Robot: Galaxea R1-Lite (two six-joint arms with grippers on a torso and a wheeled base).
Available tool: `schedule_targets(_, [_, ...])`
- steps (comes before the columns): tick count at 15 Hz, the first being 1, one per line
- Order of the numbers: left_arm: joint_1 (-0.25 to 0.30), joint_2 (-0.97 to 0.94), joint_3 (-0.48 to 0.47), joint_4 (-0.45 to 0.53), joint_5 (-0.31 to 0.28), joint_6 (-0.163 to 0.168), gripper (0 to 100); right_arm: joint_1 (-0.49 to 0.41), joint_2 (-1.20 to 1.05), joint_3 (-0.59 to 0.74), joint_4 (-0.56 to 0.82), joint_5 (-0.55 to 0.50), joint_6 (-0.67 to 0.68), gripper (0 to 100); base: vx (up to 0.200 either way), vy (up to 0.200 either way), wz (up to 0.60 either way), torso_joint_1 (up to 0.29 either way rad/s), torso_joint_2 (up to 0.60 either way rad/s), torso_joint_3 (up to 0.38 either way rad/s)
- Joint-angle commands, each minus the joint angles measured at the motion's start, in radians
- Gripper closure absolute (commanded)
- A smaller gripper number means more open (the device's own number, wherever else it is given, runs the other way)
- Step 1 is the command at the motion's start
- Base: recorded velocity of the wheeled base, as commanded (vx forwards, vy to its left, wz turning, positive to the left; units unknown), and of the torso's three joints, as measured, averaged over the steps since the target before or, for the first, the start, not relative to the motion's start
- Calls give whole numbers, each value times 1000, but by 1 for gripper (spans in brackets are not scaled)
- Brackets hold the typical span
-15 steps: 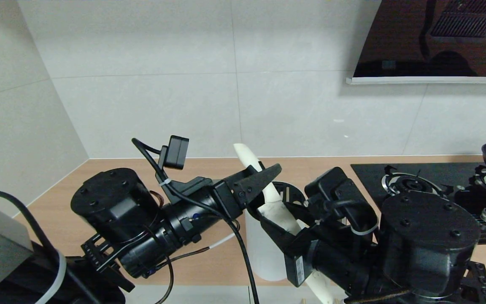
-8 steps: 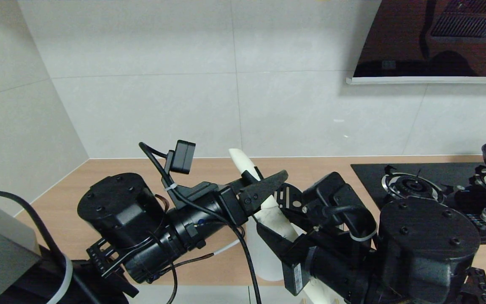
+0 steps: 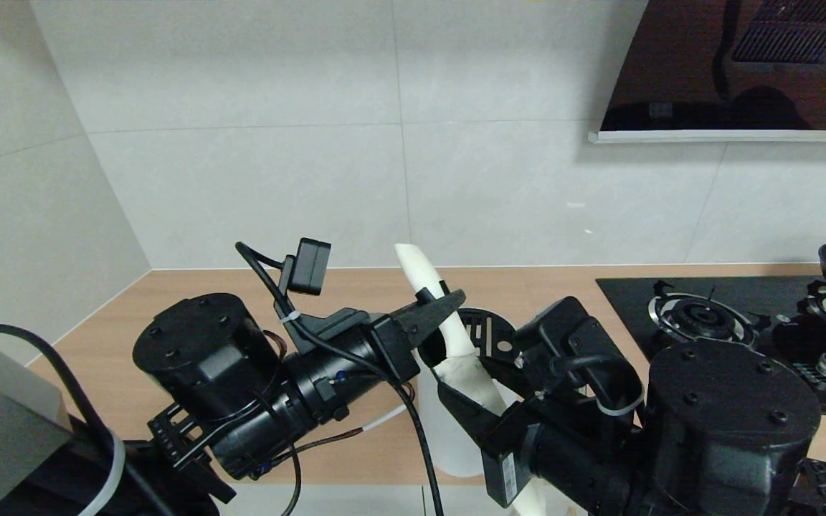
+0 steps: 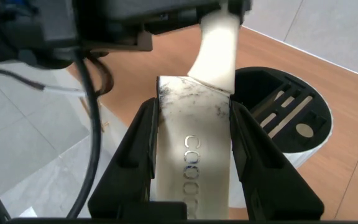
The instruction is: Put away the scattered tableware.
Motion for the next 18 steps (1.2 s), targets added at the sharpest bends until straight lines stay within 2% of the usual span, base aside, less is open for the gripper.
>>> schedule_targets(1, [0, -3, 0, 2, 1, 0, 100, 1, -1, 1, -2, 0, 0, 100, 0, 0, 0, 0, 0, 0])
schedule_targets(10, [0, -9, 1, 1, 3, -4, 100, -3, -7, -1, -2, -9, -1, 100, 0, 0, 0, 0, 0, 0])
schedule_targets(11, [0, -15, 1, 1, 1, -4, 100, -3, -7, -1, -2, -9, -1, 0, 0, 0, 0, 0, 0, 0])
schedule_targets(15, [5, -43, -3, 6, 3, -1, 100, -6, -14, -3, -2, -11, -3, 0, 0, 0, 0, 0, 0, 0])
schedule_targets(18, [45, -77, -17, 38, 3, 5, 100, -55, -61, -10, 1, -11, -12, 0, 0, 0, 0, 0, 0, 0])
